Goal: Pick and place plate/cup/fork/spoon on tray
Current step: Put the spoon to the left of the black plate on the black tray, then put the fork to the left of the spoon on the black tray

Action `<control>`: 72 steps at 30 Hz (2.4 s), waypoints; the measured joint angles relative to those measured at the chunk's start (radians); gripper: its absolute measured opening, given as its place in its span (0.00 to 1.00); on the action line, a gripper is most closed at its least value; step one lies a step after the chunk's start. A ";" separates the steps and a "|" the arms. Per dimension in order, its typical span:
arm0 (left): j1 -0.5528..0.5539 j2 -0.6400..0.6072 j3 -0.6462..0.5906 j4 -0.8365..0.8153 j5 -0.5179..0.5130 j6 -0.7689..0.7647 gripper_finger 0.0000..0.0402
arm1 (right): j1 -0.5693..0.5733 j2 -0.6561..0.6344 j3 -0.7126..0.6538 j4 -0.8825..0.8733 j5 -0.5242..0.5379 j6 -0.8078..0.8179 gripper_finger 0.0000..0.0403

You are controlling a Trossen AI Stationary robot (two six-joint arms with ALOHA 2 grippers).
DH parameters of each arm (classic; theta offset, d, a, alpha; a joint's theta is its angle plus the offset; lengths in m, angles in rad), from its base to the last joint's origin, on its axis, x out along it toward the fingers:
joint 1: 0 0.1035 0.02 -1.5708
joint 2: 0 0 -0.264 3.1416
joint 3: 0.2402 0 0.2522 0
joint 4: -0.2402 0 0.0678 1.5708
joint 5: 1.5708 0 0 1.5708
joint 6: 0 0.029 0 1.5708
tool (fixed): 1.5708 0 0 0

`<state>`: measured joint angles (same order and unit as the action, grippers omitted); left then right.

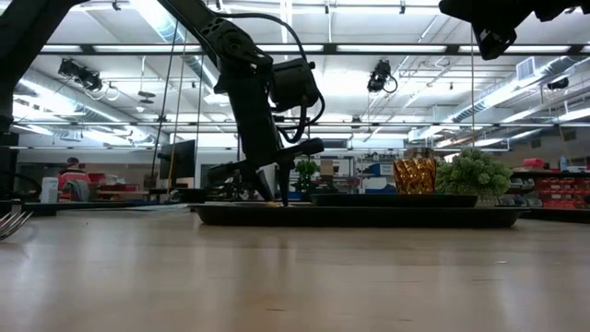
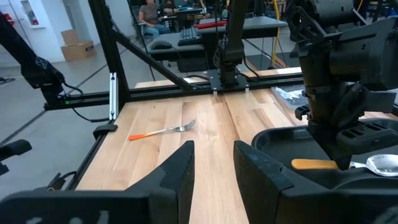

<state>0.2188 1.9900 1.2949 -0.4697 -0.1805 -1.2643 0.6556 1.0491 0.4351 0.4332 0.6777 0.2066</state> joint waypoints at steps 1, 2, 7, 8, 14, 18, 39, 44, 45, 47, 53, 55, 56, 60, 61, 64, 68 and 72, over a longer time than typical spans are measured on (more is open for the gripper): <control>0.000 0.000 0.000 0.000 -0.001 0.002 0.20 | 0.000 0.000 0.000 0.000 0.000 0.000 0.29; 0.000 0.000 0.000 0.000 -0.003 0.002 0.21 | 0.000 0.000 0.000 0.000 0.000 0.001 0.29; 0.001 0.000 0.000 0.001 -0.008 0.002 0.29 | 0.000 0.000 0.000 0.004 0.000 0.003 0.29; 0.001 0.000 0.000 0.001 -0.009 0.000 0.31 | 0.000 0.000 0.000 0.007 0.000 0.002 0.29; 0.005 -0.006 0.000 -0.001 0.034 0.045 0.41 | 0.000 0.000 0.000 0.016 0.000 0.000 0.29; -0.002 -0.032 0.025 -0.056 0.151 0.115 0.42 | 0.000 0.000 0.000 0.015 0.000 0.000 0.29; -0.631 -0.098 0.081 -0.243 0.193 -0.169 0.39 | 0.025 0.000 0.000 -0.002 -0.001 -0.029 0.29; -0.795 -0.093 0.081 -0.343 0.101 -0.518 0.39 | 0.025 0.000 0.000 0.000 -0.022 -0.054 0.29; -0.821 -0.090 0.081 -0.370 0.091 -0.595 0.39 | 0.025 0.000 0.000 0.000 -0.024 -0.060 0.29; -0.872 -0.085 0.079 -0.428 0.085 -0.753 0.39 | 0.025 0.000 0.000 0.000 -0.027 -0.071 0.29; -0.977 -0.078 0.055 -0.497 0.118 -1.088 0.39 | 0.025 0.000 0.000 0.002 -0.048 -0.095 0.29; -0.987 -0.077 0.049 -0.497 0.130 -1.114 0.39 | 0.025 0.000 0.000 0.008 -0.049 -0.104 0.29; -0.987 -0.075 0.044 -0.493 0.131 -1.115 0.39 | 0.025 0.000 0.000 0.008 -0.049 -0.106 0.29; -0.974 -0.069 0.018 -0.507 0.109 -1.114 0.39 | 0.025 0.000 0.000 0.015 -0.050 -0.113 0.29; -0.969 -0.069 0.011 -0.509 0.103 -1.114 0.39 | 0.025 0.000 0.000 0.016 -0.050 -0.113 0.29; -0.955 -0.069 -0.012 -0.510 0.101 -1.111 0.39 | 0.025 0.000 0.000 0.023 -0.050 -0.113 0.29; -0.943 -0.069 -0.048 -0.496 0.104 -1.109 0.39 | 0.025 0.000 0.000 0.022 -0.051 -0.113 0.29; -0.939 -0.069 -0.076 -0.463 0.105 -1.106 0.37 | 0.025 0.000 0.000 0.022 -0.051 -0.106 0.29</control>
<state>-0.7204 1.9205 1.2187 -0.9325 -0.0751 -2.3706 0.6807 1.0490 0.4351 0.4553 0.6266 0.1004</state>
